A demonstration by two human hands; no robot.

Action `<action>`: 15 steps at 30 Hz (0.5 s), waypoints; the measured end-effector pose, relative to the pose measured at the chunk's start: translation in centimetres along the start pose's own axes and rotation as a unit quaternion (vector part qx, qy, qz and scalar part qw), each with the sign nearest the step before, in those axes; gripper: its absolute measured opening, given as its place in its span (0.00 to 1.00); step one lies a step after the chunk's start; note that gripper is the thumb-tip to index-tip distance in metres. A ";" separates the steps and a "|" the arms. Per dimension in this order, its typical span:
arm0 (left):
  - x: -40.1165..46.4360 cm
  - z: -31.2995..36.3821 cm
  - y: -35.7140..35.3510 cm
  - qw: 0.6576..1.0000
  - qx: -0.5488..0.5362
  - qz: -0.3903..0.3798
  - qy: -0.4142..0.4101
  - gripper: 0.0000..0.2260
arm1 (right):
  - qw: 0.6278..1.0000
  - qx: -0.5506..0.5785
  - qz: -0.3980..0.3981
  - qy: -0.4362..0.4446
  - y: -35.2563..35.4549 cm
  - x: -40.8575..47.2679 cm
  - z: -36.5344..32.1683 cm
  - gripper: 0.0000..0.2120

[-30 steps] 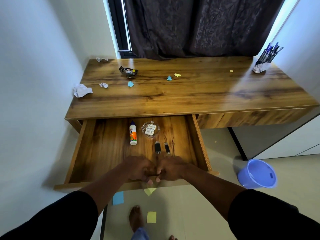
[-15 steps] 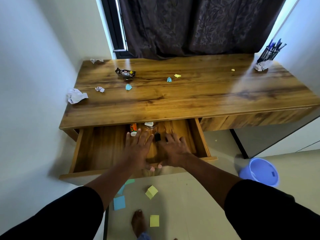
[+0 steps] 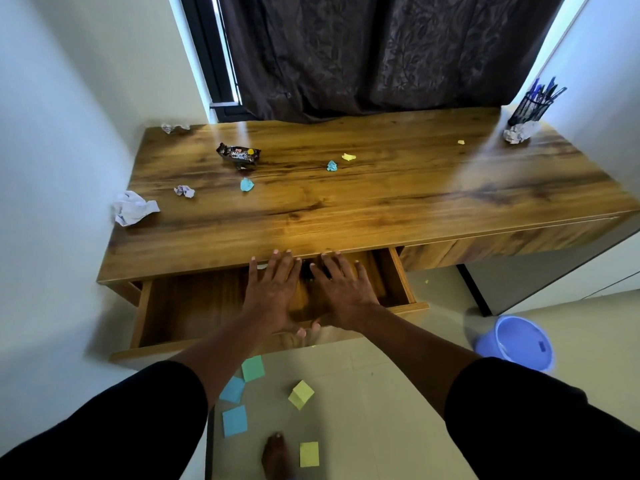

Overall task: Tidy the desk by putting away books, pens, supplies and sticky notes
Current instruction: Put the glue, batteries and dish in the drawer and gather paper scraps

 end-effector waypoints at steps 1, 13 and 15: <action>0.2 -0.2 0.1 1.000 -0.009 0.008 0.006 0.65 | 1.000 0.004 0.002 -0.001 0.0 0.4 0.1 0.58; 3.2 -1.4 1.7 0.999 -0.007 -0.038 -0.006 0.61 | 1.000 -0.014 0.017 0.013 1.0 4.2 0.6 0.59; 3.5 -1.5 2.0 0.999 -0.012 -0.035 -0.009 0.59 | 0.999 -0.020 0.036 0.026 1.3 4.5 0.5 0.56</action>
Point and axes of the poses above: each hand's wrist, its own x-axis towards the middle knuckle, its own y-axis out of the back of the hand, z = x × y, the point moved 1 cm from there along x, towards the middle knuckle, and after that the axes turned 9 degrees about x, right-handed, at the moved point
